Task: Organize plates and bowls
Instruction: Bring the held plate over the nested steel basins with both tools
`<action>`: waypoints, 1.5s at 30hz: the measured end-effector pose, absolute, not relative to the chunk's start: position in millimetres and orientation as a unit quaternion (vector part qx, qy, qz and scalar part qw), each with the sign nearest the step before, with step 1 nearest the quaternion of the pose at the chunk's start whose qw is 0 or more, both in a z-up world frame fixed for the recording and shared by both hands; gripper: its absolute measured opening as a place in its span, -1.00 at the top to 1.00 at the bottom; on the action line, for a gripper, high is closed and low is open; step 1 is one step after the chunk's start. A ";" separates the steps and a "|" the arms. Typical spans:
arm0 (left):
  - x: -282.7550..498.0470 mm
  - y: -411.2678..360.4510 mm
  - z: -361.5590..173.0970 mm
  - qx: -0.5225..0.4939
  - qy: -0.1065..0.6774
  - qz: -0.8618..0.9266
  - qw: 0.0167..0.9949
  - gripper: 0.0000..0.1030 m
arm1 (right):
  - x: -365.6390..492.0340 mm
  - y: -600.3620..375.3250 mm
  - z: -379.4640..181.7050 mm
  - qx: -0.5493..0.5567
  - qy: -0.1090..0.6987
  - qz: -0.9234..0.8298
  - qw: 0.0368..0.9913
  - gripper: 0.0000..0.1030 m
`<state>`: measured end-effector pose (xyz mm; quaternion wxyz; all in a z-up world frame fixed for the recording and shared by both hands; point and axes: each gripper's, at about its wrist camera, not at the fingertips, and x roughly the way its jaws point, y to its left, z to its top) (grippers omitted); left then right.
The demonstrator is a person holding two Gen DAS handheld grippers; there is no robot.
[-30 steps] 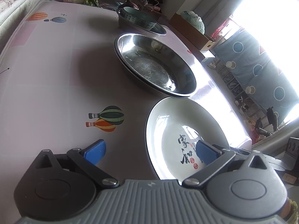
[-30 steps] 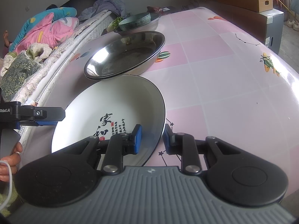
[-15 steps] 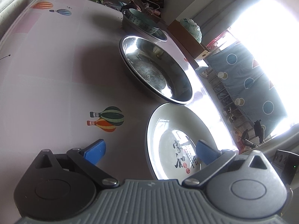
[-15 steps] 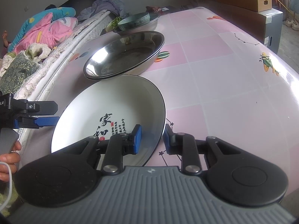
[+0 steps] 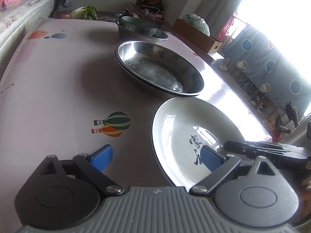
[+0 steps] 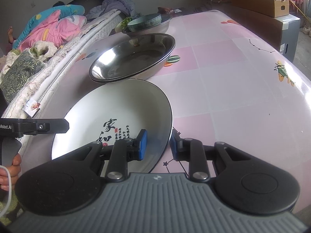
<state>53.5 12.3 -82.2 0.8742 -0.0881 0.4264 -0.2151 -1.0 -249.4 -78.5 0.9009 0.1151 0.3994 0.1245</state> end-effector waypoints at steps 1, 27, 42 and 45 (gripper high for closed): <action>50.1 8.8 -81.7 -0.073 0.423 -0.211 0.878 -0.63 | -1.2 -248.8 -77.7 0.110 0.399 0.127 0.902 0.52; 16.5 -21.4 -83.4 0.024 0.374 -0.217 0.902 0.22 | -15.4 -233.4 -76.9 0.064 0.370 0.113 0.920 0.48; 4.1 -23.3 -74.0 0.033 0.355 -0.221 0.908 0.24 | -30.0 -237.1 -70.6 0.057 0.360 0.105 0.925 0.50; 2.0 -25.1 -71.8 0.034 0.350 -0.223 0.909 0.24 | -34.9 -239.2 -67.6 0.055 0.355 0.103 0.928 0.50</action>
